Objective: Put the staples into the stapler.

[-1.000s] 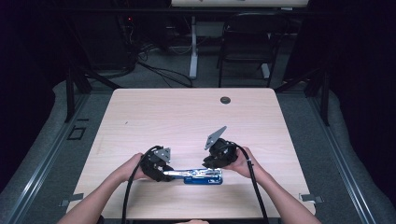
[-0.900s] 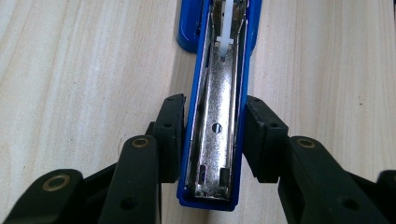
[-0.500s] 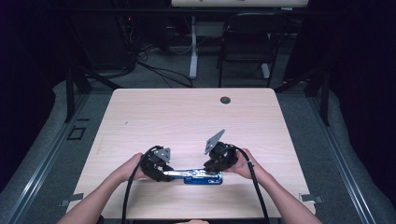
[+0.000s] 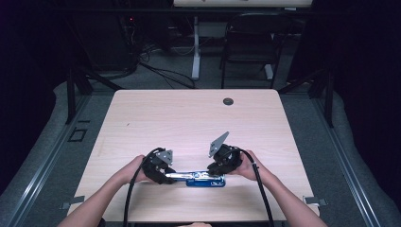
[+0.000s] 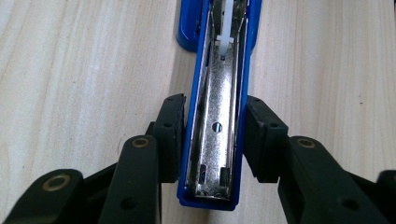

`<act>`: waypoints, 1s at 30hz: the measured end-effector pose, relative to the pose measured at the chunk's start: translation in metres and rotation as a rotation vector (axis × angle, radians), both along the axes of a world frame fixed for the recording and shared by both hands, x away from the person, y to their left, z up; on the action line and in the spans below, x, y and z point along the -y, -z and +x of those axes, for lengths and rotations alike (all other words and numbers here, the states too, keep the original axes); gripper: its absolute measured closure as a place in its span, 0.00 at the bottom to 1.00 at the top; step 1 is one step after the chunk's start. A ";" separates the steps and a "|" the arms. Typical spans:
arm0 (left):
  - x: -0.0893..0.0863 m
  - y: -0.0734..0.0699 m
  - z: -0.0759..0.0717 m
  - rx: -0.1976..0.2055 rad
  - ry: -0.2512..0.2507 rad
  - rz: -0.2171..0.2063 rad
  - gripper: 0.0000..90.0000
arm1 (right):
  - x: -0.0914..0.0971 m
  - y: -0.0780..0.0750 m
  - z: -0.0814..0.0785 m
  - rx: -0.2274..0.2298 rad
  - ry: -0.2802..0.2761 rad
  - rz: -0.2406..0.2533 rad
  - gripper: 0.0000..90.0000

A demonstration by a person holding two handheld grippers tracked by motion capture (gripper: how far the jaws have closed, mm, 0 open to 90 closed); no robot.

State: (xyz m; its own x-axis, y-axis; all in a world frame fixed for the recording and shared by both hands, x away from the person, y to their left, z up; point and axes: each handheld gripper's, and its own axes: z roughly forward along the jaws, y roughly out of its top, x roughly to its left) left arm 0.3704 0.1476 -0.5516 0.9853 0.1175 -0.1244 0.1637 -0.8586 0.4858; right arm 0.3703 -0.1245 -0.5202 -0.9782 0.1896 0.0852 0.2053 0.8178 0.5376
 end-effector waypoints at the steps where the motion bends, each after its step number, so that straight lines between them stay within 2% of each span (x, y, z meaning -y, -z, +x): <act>1: 0.000 0.000 0.000 0.000 0.000 0.000 0.69 | 0.000 0.000 0.000 0.001 -0.002 0.001 0.87; 2: 0.000 0.000 0.000 0.000 0.000 0.001 0.69 | 0.001 0.000 -0.001 -0.007 0.007 0.014 0.87; 6: 0.000 0.000 0.000 0.000 0.000 0.002 0.69 | 0.003 -0.002 0.000 0.005 -0.013 0.005 0.87; 7: 0.000 0.000 0.000 0.000 0.000 0.002 0.69 | 0.003 -0.001 -0.001 0.001 -0.007 0.017 0.87; 14: 0.000 0.000 0.000 -0.001 0.000 0.003 0.69 | 0.004 -0.004 -0.002 0.013 -0.017 0.012 0.87; 21: 0.000 0.000 0.000 0.000 0.000 0.005 0.69 | -0.003 -0.001 -0.006 0.055 -0.052 -0.055 0.87; 27: 0.000 0.000 0.000 0.000 0.001 0.007 0.69 | -0.004 0.002 -0.007 0.059 -0.054 -0.056 0.87; 29: 0.000 0.000 0.000 -0.001 0.001 0.007 0.69 | -0.006 0.003 -0.008 0.071 -0.060 -0.067 0.87; 30: 0.000 0.000 0.000 -0.002 0.001 0.007 0.69 | -0.006 0.003 -0.008 0.079 -0.075 -0.090 0.87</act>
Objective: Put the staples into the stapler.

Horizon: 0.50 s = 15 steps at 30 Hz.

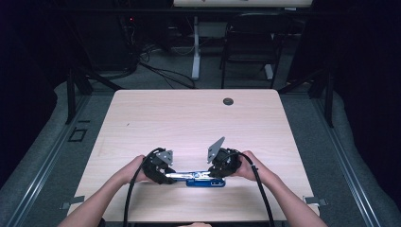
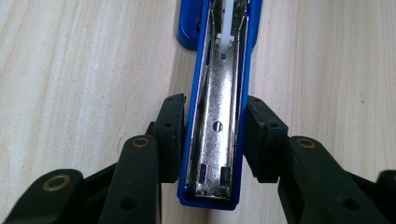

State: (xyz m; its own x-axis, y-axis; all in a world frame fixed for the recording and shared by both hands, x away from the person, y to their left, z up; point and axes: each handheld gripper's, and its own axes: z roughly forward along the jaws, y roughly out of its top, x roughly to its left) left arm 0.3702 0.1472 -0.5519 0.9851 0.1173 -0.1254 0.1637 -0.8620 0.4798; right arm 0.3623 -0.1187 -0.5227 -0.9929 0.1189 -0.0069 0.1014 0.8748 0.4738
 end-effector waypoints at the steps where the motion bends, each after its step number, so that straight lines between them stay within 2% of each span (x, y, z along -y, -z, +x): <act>1: 0.000 0.000 0.000 0.000 0.000 0.000 0.69 | 0.000 0.000 0.000 0.001 0.000 0.000 0.87; 2: 0.000 0.000 0.000 0.001 0.000 0.001 0.69 | 0.000 0.001 -0.001 -0.003 0.005 0.011 0.87; 5: 0.000 0.000 0.000 0.001 0.000 0.001 0.69 | 0.000 0.000 -0.001 0.006 -0.016 -0.012 0.87; 9: 0.000 0.000 0.000 0.001 0.001 0.000 0.69 | 0.001 0.000 -0.001 0.006 -0.014 -0.014 0.87; 10: 0.000 0.000 0.000 0.002 0.000 -0.001 0.69 | 0.001 0.001 -0.001 -0.003 -0.003 -0.003 0.86; 11: 0.000 0.000 0.000 0.001 0.001 0.001 0.69 | 0.002 0.000 0.000 -0.009 -0.012 -0.021 0.86; 15: 0.000 0.000 0.000 0.001 0.000 -0.001 0.69 | 0.008 0.001 0.002 -0.042 0.018 0.006 0.82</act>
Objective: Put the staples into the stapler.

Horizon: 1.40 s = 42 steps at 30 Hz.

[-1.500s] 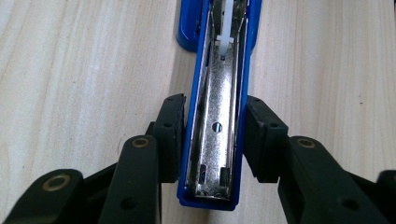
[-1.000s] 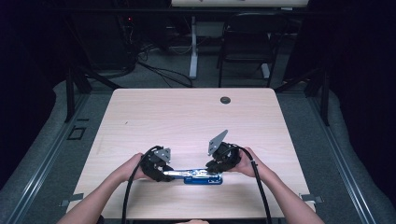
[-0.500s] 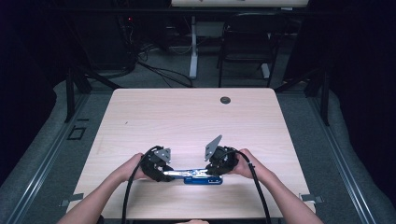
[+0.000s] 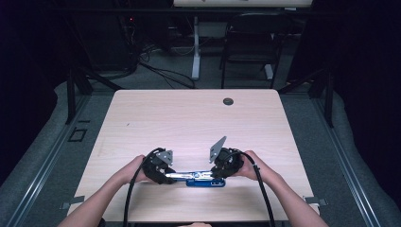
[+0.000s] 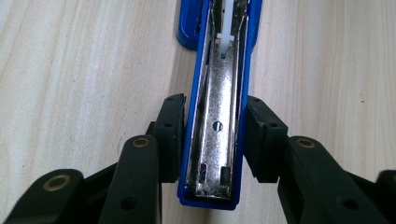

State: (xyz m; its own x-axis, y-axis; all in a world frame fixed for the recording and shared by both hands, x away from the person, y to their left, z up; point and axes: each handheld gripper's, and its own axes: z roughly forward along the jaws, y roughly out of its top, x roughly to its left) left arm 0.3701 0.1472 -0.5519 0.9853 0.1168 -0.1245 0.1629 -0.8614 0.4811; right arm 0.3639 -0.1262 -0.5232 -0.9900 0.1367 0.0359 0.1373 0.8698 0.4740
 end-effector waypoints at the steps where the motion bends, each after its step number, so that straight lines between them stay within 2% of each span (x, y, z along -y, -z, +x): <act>1: 0.000 0.000 0.000 0.000 0.000 0.000 0.69 | 0.001 -0.001 0.001 -0.004 0.004 0.006 0.81; 5: 0.000 0.000 0.000 0.000 0.000 0.000 0.69 | 0.004 -0.003 0.004 -0.019 0.031 0.029 0.76; 8: 0.000 0.000 0.000 0.000 -0.001 0.000 0.69 | 0.004 -0.005 0.005 -0.017 0.067 0.022 0.72; 11: 0.000 0.000 0.000 0.001 -0.001 0.000 0.69 | 0.001 -0.004 0.005 -0.020 0.100 0.033 0.69; 13: 0.000 0.000 0.000 0.002 0.000 -0.001 0.69 | -0.003 -0.003 0.005 -0.010 0.140 0.041 0.68; 19: 0.000 0.000 0.000 0.005 0.000 -0.001 0.70 | -0.010 0.002 0.006 -0.008 0.210 0.016 0.66; 21: 0.000 0.000 -0.001 0.005 0.001 -0.001 0.70 | -0.012 0.005 0.007 -0.010 0.217 -0.012 0.67; 27: 0.000 -0.001 -0.001 0.008 -0.001 0.006 0.69 | -0.010 0.004 0.006 -0.011 0.210 -0.010 0.68; 31: 0.000 0.000 -0.001 0.003 -0.010 0.000 0.69 | -0.010 0.005 0.006 -0.019 0.216 -0.018 0.63; 32: 0.000 0.000 -0.001 0.003 -0.012 0.001 0.69 | -0.010 0.006 0.005 -0.029 0.220 -0.012 0.63; 34: 0.000 -0.001 -0.001 0.005 -0.012 0.002 0.69 | -0.009 0.004 0.004 -0.013 0.226 0.006 0.62; 37: 0.000 -0.001 -0.001 0.007 -0.009 0.002 0.69 | -0.005 0.000 0.006 -0.023 0.266 0.046 0.56; 39: -0.001 -0.002 0.000 -0.007 0.009 0.000 0.69 | -0.001 -0.003 0.007 -0.037 0.284 0.070 0.50; 40: -0.001 -0.002 -0.001 0.010 0.000 -0.008 0.69 | 0.001 -0.004 0.008 -0.035 0.293 0.078 0.49; 41: -0.001 -0.002 -0.001 0.010 0.000 -0.010 0.69 | 0.003 -0.005 0.008 -0.042 0.305 0.080 0.47; 42: -0.002 -0.003 0.000 -0.017 0.018 -0.014 0.70 | 0.005 -0.005 0.008 -0.039 0.310 0.094 0.46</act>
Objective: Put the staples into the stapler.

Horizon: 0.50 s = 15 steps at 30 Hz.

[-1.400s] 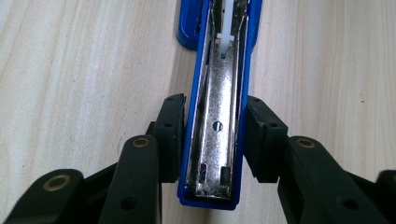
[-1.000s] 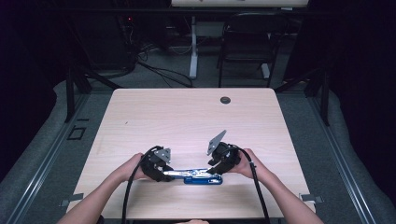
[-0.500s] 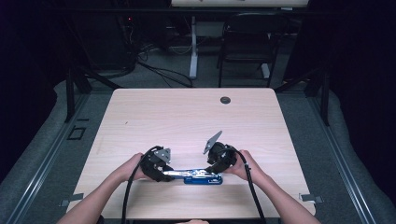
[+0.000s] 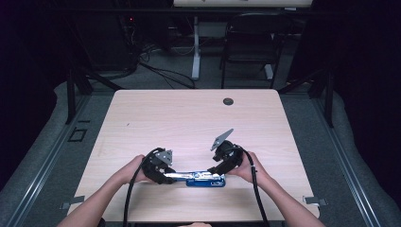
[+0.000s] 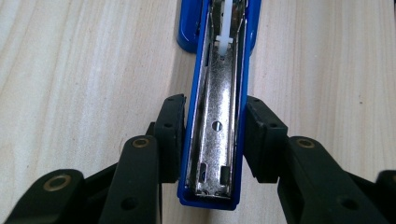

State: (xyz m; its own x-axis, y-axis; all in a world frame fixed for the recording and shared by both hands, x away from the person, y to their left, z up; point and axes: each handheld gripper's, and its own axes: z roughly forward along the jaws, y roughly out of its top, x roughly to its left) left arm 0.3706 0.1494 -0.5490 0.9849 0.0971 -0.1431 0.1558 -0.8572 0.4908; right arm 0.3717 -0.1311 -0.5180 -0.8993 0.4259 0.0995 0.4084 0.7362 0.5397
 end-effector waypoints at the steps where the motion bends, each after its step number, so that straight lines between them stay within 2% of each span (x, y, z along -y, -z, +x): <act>1: 0.000 0.000 -0.001 0.025 -0.014 -0.002 0.70 | 0.002 -0.001 0.000 0.000 0.007 -0.001 0.46; 5: 0.000 0.000 -0.002 0.033 -0.016 -0.010 0.70 | 0.007 -0.004 0.000 0.011 0.042 0.010 0.41; 6: -0.001 -0.002 -0.001 0.019 -0.001 -0.006 0.70 | 0.008 -0.005 0.000 0.009 0.041 0.012 0.39; 7: 0.000 -0.001 -0.002 0.037 -0.010 -0.012 0.70 | 0.009 -0.005 0.000 0.004 0.042 0.019 0.37; 9: -0.001 -0.002 -0.002 0.040 -0.007 -0.013 0.70 | 0.011 -0.006 -0.001 0.007 0.042 0.016 0.34; 11: -0.001 -0.003 -0.002 0.034 0.001 -0.014 0.70 | 0.011 -0.007 -0.001 0.012 0.043 0.010 0.34; 13: -0.001 -0.003 -0.003 0.052 -0.008 -0.020 0.70 | 0.012 -0.007 -0.001 0.016 0.049 0.019 0.34; 15: -0.002 -0.005 -0.002 0.033 0.005 -0.022 0.70 | 0.012 -0.007 -0.001 0.013 0.051 0.009 0.36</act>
